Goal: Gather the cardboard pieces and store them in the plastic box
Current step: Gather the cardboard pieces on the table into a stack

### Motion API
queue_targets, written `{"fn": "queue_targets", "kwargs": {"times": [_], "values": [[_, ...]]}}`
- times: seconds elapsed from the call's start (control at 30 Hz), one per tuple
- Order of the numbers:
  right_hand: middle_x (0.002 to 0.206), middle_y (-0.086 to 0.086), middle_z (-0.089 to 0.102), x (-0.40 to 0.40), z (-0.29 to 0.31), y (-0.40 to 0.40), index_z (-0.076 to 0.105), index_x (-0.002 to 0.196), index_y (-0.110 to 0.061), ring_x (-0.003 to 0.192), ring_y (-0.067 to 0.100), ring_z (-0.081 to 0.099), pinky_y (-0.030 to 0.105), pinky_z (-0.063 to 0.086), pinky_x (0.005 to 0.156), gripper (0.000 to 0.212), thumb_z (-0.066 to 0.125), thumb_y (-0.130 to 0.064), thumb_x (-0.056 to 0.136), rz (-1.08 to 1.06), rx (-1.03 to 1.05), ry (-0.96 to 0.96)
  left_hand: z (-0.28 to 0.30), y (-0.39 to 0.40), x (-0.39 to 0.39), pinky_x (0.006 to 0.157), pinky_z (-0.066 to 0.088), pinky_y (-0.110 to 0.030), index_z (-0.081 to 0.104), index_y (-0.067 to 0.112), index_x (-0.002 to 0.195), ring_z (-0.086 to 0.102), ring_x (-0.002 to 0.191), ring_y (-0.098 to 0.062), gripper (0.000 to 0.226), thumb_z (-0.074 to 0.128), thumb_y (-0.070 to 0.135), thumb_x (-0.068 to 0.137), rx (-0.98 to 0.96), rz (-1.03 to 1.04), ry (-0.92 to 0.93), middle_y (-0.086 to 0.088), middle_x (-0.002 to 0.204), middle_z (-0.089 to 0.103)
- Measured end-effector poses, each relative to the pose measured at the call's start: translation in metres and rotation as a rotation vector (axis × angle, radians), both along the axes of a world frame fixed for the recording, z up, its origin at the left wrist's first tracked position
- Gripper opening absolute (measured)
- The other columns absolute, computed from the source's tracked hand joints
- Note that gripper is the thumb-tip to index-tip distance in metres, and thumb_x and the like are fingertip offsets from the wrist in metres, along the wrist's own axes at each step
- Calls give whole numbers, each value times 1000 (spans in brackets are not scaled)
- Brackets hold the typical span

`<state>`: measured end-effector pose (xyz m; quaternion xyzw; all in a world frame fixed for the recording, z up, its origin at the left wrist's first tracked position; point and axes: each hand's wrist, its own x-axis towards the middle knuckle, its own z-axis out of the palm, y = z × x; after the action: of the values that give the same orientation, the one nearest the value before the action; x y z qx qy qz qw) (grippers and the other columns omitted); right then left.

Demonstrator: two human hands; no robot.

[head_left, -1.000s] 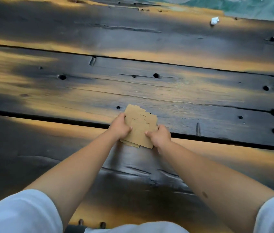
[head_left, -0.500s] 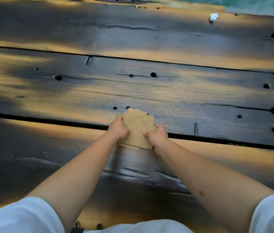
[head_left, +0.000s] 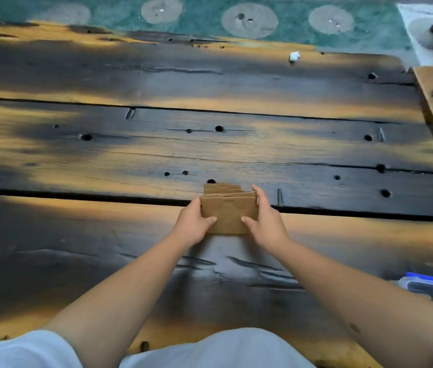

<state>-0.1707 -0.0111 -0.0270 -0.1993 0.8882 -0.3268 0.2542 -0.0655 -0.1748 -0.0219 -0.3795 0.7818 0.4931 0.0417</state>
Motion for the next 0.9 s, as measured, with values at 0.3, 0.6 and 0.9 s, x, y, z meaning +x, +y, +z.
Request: {"fn": "queue_targets", "kwargs": {"times": [0.3,0.6,0.9], "values": [[107,4,69,47,5,93,52,114,-23,101,27,63,33,49,83,40,73,-20,81,-33,-32,53,10,86,44,77,48,-25,53,29,111,63,90,-14,42,72,9,79,1,-83,93,3,100,67],[101,8,67,110,-7,166,48,97,-20,96,30,61,36,47,73,26,71,-22,85,5,37,82,-14,152,101,97,49,-39,54,25,124,61,108,-17,50,71,8,80,32,-129,60,1,115,67],[109,14,67,133,-22,183,49,107,-15,104,36,60,39,47,79,29,68,-21,87,-22,84,60,-30,175,121,98,43,-31,54,23,124,56,116,-20,45,67,11,82,-44,-209,38,0,123,64]]}}
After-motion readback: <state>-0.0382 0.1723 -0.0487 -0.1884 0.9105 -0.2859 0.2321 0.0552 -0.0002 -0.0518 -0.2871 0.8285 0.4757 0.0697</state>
